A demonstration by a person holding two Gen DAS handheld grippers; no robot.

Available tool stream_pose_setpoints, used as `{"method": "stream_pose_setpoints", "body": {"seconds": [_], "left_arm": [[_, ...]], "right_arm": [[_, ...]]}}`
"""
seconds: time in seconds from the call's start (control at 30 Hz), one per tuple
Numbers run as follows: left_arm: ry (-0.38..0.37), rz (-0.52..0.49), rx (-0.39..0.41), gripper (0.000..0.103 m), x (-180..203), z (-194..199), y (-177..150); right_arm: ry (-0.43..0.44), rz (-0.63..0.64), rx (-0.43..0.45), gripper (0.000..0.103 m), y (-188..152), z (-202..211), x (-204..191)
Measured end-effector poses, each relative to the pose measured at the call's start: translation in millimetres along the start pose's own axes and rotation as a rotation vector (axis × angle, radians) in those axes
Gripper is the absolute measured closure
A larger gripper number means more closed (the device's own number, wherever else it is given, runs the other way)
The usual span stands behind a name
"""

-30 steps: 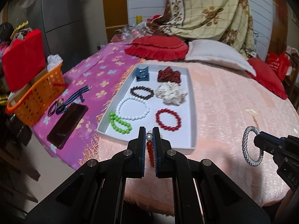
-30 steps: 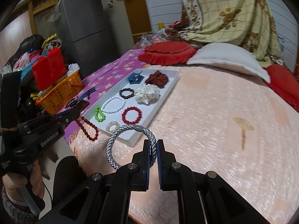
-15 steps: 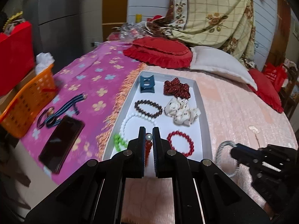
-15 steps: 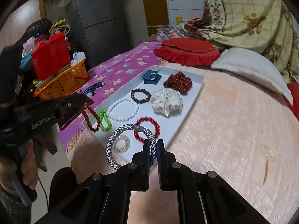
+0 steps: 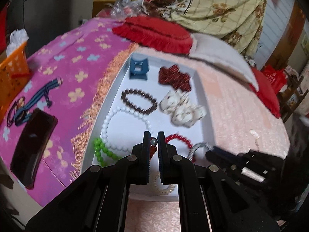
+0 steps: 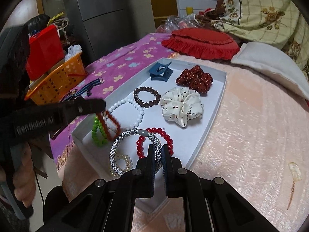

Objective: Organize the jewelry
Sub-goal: 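Lower the bangle and red bracelet into the tray and open both tools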

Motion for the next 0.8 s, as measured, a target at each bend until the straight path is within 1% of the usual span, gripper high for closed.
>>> {"method": "stream_pose_setpoints", "body": {"seconds": [0.13, 0.27, 0.37, 0.53, 0.6, 0.7, 0.8], "left_arm": [[0.018, 0.015, -0.035, 0.098, -9.0, -17.2, -6.7], [0.001, 0.033, -0.055, 0.098, -12.2, -28.0, -9.9], [-0.003, 0.032, -0.064, 0.098, -12.0, -34.8, -12.8], [0.004, 0.031, -0.070, 0.097, -12.5, -44.5, -13.9], [0.007, 0.031, -0.069, 0.097, -12.8, -47.3, -13.1], [0.018, 0.024, -0.060, 0.097, -12.8, -49.7, -10.2], [0.036, 0.010, -0.049, 0.097, -11.3, -50.9, -9.5]], "right_arm": [[-0.014, 0.007, -0.008, 0.097, 10.0, -13.4, 4.2], [0.000, -0.012, -0.035, 0.097, 20.2, -31.0, 8.1], [-0.006, -0.014, -0.059, 0.097, 27.3, -46.9, 10.8], [-0.051, 0.007, -0.070, 0.097, 39.7, -64.6, 18.5], [-0.088, 0.013, -0.073, 0.097, 45.4, -71.1, 25.9], [-0.121, 0.004, -0.079, 0.097, 53.3, -79.8, 38.1], [-0.123, -0.010, -0.089, 0.097, 55.8, -85.4, 45.0]]}}
Point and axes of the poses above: each gripper's, at about its wrist camera, not at the fingertips, and z roughly against the way its jaws point, x to its right, y to its top, the point moved 7 cm from there along -z, roughly the way its jaws point, and after that the axes turned 3 degrees about z, right-handed, at the moved point
